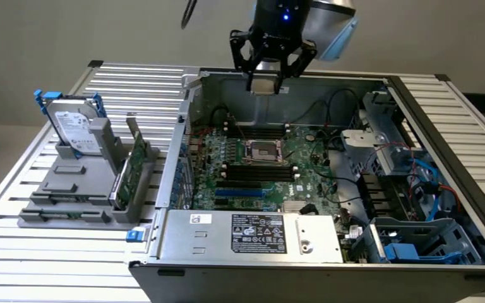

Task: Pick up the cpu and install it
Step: 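Pick up the cpu and move it towards the insertion slot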

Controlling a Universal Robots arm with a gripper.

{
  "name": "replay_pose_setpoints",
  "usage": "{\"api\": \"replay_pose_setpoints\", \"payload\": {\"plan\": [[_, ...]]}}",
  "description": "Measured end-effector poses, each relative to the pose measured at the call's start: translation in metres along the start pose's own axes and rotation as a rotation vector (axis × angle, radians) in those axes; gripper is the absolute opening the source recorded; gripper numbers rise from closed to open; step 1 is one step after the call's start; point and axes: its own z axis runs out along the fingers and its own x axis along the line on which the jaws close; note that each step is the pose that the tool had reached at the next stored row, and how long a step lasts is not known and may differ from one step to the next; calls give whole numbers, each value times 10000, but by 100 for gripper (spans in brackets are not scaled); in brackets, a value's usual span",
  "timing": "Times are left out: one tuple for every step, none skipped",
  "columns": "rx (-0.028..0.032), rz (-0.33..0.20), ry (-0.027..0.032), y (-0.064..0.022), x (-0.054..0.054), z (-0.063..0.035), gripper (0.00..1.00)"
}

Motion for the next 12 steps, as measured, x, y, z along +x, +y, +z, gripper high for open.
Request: {"api": "replay_pose_setpoints", "payload": {"plan": [[1, 0, 1, 24, -39, 16, 55], [0, 0, 0, 54, -67, 35, 55], [1, 1, 1, 84, -80, 56, 55], [1, 1, 0, 95, -83, 73, 55], [0, -1, -1, 99, -86, 83, 55], [-2, -2, 0, 99, -91, 86, 55], [0, 0, 0, 100, -111, 86, 55], [1, -1, 0, 106, -140, 86, 55], [0, 0, 0, 114, -168, 88, 55], [1, 0, 0, 119, -187, 89, 55], [0, 0, 0, 119, -188, 89, 55], [1, 1, 2, 119, -188, 89, 55]]}}
